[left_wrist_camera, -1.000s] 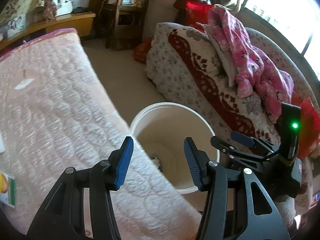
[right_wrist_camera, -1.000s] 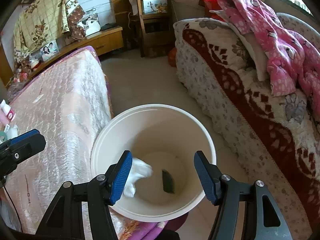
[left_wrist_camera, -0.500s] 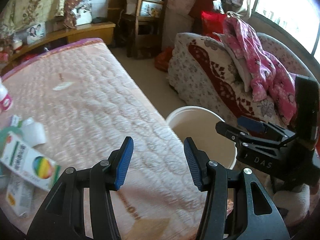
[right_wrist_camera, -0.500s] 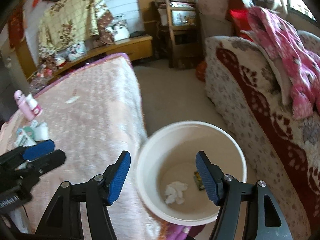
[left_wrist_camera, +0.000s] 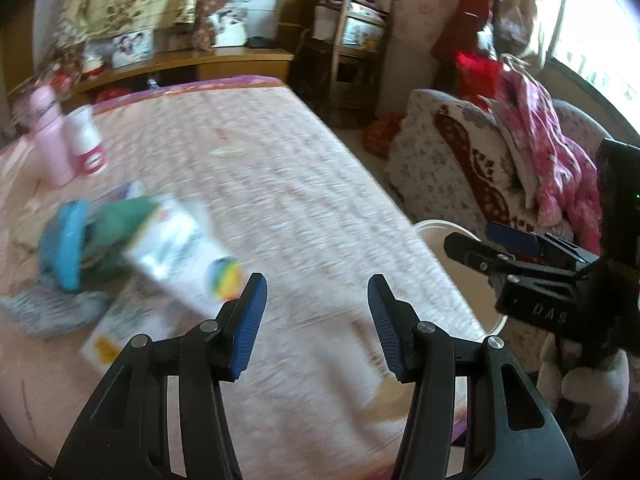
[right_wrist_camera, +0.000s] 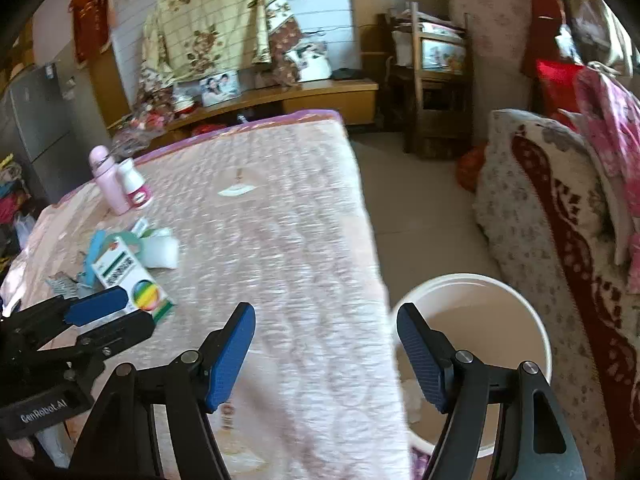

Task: Collect trash
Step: 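Move both open tools back over the trash pile on the mattress, then grasp the white-orange snack bag with the left tool while the right tool grasps the medicine box, then carry the snack bag and medicine box in both tools over the white bucket, then open both tools to drop the snack bag and box into the bucket, then move both open tools back toward the green towel and blue packet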

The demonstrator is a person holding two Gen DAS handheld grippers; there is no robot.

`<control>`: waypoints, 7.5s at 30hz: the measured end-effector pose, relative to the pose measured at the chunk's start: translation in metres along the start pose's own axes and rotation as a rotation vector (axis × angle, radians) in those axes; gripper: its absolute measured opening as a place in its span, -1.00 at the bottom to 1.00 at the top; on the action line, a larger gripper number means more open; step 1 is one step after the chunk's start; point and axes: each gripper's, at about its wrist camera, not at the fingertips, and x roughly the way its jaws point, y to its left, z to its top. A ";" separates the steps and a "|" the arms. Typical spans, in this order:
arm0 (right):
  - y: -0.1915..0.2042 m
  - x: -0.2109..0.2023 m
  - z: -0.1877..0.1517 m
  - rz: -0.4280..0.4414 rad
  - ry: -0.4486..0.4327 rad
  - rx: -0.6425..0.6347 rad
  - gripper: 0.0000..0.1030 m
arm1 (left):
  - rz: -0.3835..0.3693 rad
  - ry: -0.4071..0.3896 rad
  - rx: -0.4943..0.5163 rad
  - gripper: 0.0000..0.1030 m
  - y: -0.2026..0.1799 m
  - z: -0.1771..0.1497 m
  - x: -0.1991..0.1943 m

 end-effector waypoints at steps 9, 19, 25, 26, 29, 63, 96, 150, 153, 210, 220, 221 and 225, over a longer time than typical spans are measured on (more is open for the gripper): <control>0.076 0.026 0.001 0.126 0.016 -0.031 0.51 | 0.074 0.008 -0.052 -0.01 0.093 -0.026 -0.038; 0.133 0.071 0.005 0.200 0.086 -0.093 0.52 | 0.018 -0.008 -0.103 0.20 0.171 -0.027 -0.060; 0.153 0.092 0.005 0.206 0.115 -0.161 0.52 | -0.017 0.004 -0.010 0.24 0.199 -0.021 -0.052; 0.156 0.095 0.005 0.209 0.121 -0.171 0.52 | -0.017 0.005 -0.003 0.25 0.204 -0.021 -0.051; 0.161 0.104 0.007 0.230 0.138 -0.199 0.52 | -0.014 0.015 -0.010 0.25 0.216 -0.022 -0.046; 0.154 0.116 0.011 0.319 0.142 -0.166 0.18 | -0.166 0.021 -0.046 -0.42 0.233 -0.028 -0.017; 0.045 -0.031 -0.016 0.175 -0.058 -0.036 0.17 | -0.164 -0.098 -0.004 -0.43 0.070 -0.005 -0.062; -0.127 -0.008 -0.061 -0.071 0.121 0.300 0.07 | -0.249 0.018 0.151 -0.43 -0.092 0.022 0.048; -0.140 -0.004 -0.067 -0.079 0.128 0.318 0.07 | -0.266 0.037 0.145 -0.43 -0.104 0.023 0.058; -0.044 -0.020 -0.042 -0.015 0.062 0.148 0.31 | -0.133 -0.020 0.027 0.03 -0.025 0.004 0.008; 0.028 0.001 -0.031 0.093 0.088 0.041 0.33 | -0.025 -0.029 -0.058 0.03 0.062 -0.013 -0.022; 0.034 0.004 -0.030 0.103 0.094 0.031 0.33 | -0.012 -0.029 -0.070 0.03 0.073 -0.015 -0.025; 0.063 0.016 -0.026 0.144 0.113 -0.016 0.33 | 0.046 -0.015 -0.109 0.08 0.116 -0.028 -0.034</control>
